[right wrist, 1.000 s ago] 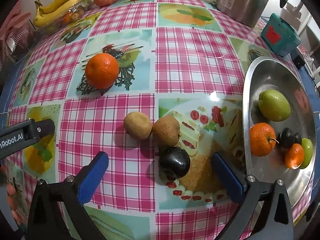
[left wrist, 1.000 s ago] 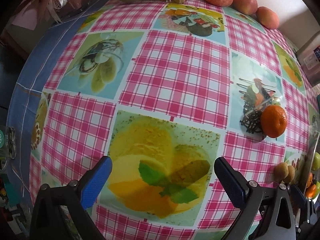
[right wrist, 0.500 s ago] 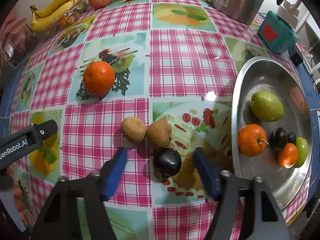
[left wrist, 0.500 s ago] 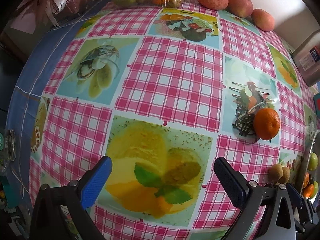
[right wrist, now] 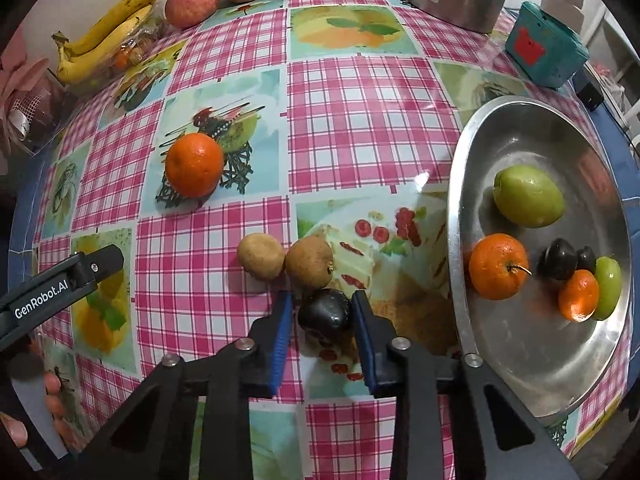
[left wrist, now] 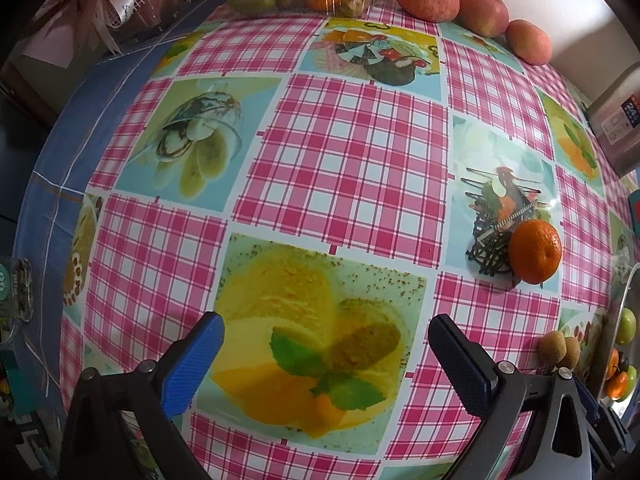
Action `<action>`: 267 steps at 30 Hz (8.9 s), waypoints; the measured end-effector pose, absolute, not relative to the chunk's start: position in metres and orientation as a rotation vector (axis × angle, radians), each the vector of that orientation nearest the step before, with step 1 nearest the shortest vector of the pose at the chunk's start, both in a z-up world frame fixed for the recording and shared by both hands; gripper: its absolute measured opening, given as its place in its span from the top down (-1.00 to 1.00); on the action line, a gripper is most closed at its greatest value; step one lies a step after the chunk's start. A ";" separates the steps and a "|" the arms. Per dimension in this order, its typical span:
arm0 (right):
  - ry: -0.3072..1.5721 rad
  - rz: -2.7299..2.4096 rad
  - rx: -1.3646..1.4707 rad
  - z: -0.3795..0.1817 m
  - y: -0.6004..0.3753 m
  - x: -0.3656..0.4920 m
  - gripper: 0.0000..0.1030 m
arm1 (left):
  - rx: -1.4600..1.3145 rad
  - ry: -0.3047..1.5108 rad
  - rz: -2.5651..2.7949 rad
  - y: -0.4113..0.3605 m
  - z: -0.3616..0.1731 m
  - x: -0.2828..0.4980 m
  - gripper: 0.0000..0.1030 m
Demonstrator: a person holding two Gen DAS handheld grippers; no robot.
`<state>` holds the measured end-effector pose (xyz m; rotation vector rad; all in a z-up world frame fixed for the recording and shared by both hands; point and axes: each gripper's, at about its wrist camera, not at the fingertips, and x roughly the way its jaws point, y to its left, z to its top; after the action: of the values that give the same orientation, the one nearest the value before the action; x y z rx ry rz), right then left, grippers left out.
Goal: Organize fruits
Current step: 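Close the right tool around the dark plum, then carry the dark plum into the steel bowl with the right tool, then open the right tool to drop the plum into the bowl, then withdraw the open right tool from the bowl back over the table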
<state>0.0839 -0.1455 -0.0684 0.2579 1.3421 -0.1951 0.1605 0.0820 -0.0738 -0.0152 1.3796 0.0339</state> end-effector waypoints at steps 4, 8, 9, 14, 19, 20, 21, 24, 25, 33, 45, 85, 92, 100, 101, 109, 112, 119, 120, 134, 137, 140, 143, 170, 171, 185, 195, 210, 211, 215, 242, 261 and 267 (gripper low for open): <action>1.342 -0.195 0.284 -0.071 -0.150 0.083 0.48 | -0.017 1.373 0.030 0.080 -0.072 0.161 -1.00; 1.323 -0.163 0.307 -0.064 -0.154 0.081 0.48 | -0.025 1.369 0.020 0.076 -0.071 0.161 -1.00; 1.316 -0.157 0.305 -0.061 -0.155 0.081 0.48 | -0.037 1.367 0.012 0.075 -0.070 0.161 -1.00; 1.292 -0.145 0.308 -0.049 -0.155 0.084 0.48 | -0.132 1.356 -0.050 0.068 -0.067 0.159 -1.00; 1.270 -0.141 0.328 -0.039 -0.157 0.081 0.48 | -0.154 1.327 -0.085 0.050 -0.061 0.158 -1.00; 1.265 -0.145 0.331 -0.038 -0.158 0.078 0.48 | -0.163 1.321 -0.090 0.047 -0.060 0.158 -1.00; 1.260 -0.151 0.337 -0.037 -0.160 0.076 0.48 | -0.171 1.315 -0.099 0.041 -0.057 0.157 -1.00; 1.240 -0.170 0.359 -0.032 -0.169 0.074 0.48 | -0.167 1.329 -0.144 0.026 -0.055 0.157 -1.00; 1.233 -0.177 0.364 -0.030 -0.172 0.073 0.48 | -0.168 1.339 -0.154 0.021 -0.055 0.156 -1.00; 1.190 -0.254 0.463 -0.021 -0.210 0.066 0.48 | -0.184 1.378 -0.299 -0.024 -0.060 0.143 -0.61; 1.149 -0.258 0.545 -0.012 -0.237 0.058 0.48 | -0.239 1.406 -0.337 -0.052 -0.066 0.141 0.09; 1.074 -0.458 0.633 -0.007 -0.328 0.028 0.48 | -0.150 1.248 -0.429 -0.100 -0.009 0.116 0.50; 1.050 -0.492 0.657 -0.006 -0.353 0.016 0.48 | -0.081 1.245 -0.540 -0.146 -0.005 0.091 0.50; 1.051 -0.488 0.671 -0.011 -0.364 0.012 0.48 | 0.089 1.237 -0.629 -0.201 -0.010 0.058 0.50; 1.050 -0.485 0.674 -0.011 -0.364 0.012 0.48 | 0.105 1.236 -0.633 -0.205 -0.011 0.056 0.50; 1.056 -0.469 0.670 -0.016 -0.361 0.016 0.47 | 0.177 1.243 -0.629 -0.222 -0.023 0.047 0.50; 1.063 -0.462 0.663 -0.019 -0.360 0.017 0.47 | 0.177 1.251 -0.621 -0.221 -0.026 0.048 0.50; 1.080 -0.459 0.650 -0.022 -0.358 0.018 0.47 | 0.163 1.262 -0.608 -0.219 -0.030 0.052 0.50; 1.082 -0.459 0.648 -0.023 -0.358 0.018 0.47 | 0.162 1.264 -0.606 -0.219 -0.031 0.052 0.50; 1.101 -0.467 0.636 -0.025 -0.359 0.020 0.46 | 0.172 1.272 -0.602 -0.219 -0.032 0.053 0.48; 1.099 -0.466 0.630 -0.023 -0.359 0.020 0.46 | 0.175 1.271 -0.603 -0.220 -0.032 0.053 0.46; 1.096 -0.466 0.617 -0.021 -0.358 0.020 0.46 | 0.175 1.268 -0.603 -0.220 -0.032 0.052 0.46; 1.094 -0.465 0.607 -0.020 -0.357 0.020 0.46 | 0.174 1.265 -0.605 -0.220 -0.030 0.052 0.44; 1.103 -0.443 0.550 -0.018 -0.351 0.023 0.46 | 0.097 1.227 -0.481 -0.182 -0.016 0.077 -0.33; 1.104 -0.443 0.547 -0.018 -0.351 0.024 0.46 | 0.093 1.228 -0.474 -0.180 -0.016 0.078 -0.38; 1.110 -0.424 0.562 -0.022 -0.350 0.023 0.36 | 0.129 1.210 -0.378 -0.171 -0.020 0.085 -0.98; 1.102 -0.456 0.503 -0.019 -0.346 0.021 -0.31 | 0.124 1.214 -0.355 -0.168 -0.020 0.086 -1.00; 1.077 -0.501 0.513 -0.018 -0.349 0.017 -0.85 | 0.127 1.192 -0.281 -0.152 -0.018 0.094 -1.00; 1.077 -0.499 0.515 -0.018 -0.349 0.017 -0.85 | 0.129 1.195 -0.280 -0.150 -0.017 0.095 -1.00; 1.091 -0.491 0.510 -0.019 -0.345 0.018 -0.85 | 0.132 1.207 -0.282 -0.147 -0.017 0.097 -1.00; 1.138 -0.304 0.325 -0.011 -0.259 0.042 -0.85 | 0.166 1.121 0.057 -0.001 0.011 0.132 -1.00; 1.188 -0.185 0.209 -0.016 -0.169 0.068 -0.85 | 0.115 1.215 0.102 0.048 -0.016 0.144 -1.00; 1.214 -0.167 0.194 -0.022 -0.155 0.075 -0.85 | 0.111 1.236 0.090 0.049 -0.023 0.147 -1.00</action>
<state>0.0750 -0.1553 -0.0223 0.1938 1.2138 -0.1673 0.1474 0.0492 -0.0228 0.1111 1.2355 0.0899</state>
